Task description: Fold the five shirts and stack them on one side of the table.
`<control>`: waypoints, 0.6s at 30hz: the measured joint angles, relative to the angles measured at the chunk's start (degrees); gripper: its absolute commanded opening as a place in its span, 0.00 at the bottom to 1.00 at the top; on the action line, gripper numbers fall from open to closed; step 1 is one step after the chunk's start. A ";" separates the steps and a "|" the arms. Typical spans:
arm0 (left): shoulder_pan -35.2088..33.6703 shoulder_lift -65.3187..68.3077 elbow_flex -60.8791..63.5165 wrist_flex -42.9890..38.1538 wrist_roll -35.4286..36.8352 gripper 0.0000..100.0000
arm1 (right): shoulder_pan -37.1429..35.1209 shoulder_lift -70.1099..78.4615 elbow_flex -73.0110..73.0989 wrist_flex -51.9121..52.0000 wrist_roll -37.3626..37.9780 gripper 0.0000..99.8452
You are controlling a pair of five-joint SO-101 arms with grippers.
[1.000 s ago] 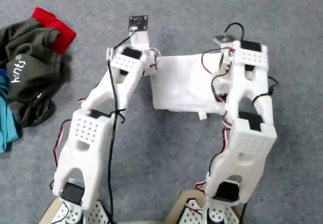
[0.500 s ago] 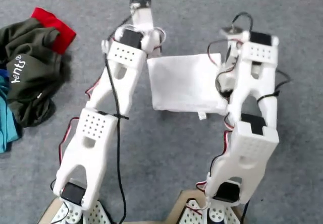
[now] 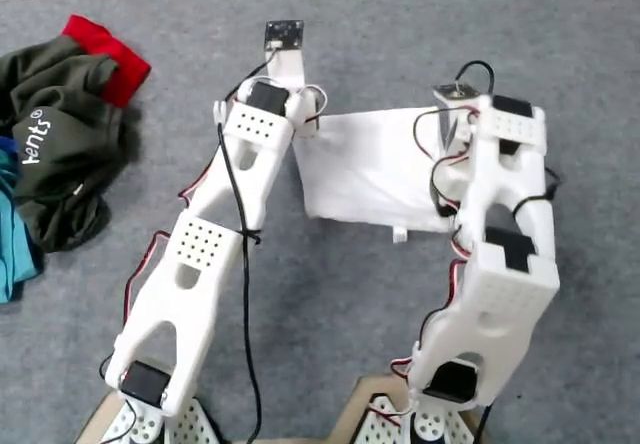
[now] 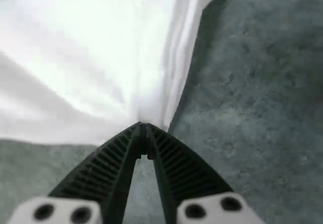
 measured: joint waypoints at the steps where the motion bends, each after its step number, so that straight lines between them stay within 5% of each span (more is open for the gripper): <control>1: 0.00 0.00 -2.55 1.85 -0.70 0.03 | 0.26 -1.76 -0.97 1.05 0.44 0.01; 9: 2.29 -7.47 -6.24 18.20 -9.14 0.03 | 1.23 -10.29 -12.57 0.97 0.62 0.01; 18: 6.07 -13.19 1.93 20.13 -9.23 0.03 | -2.64 10.02 -29.19 -5.27 -1.58 0.01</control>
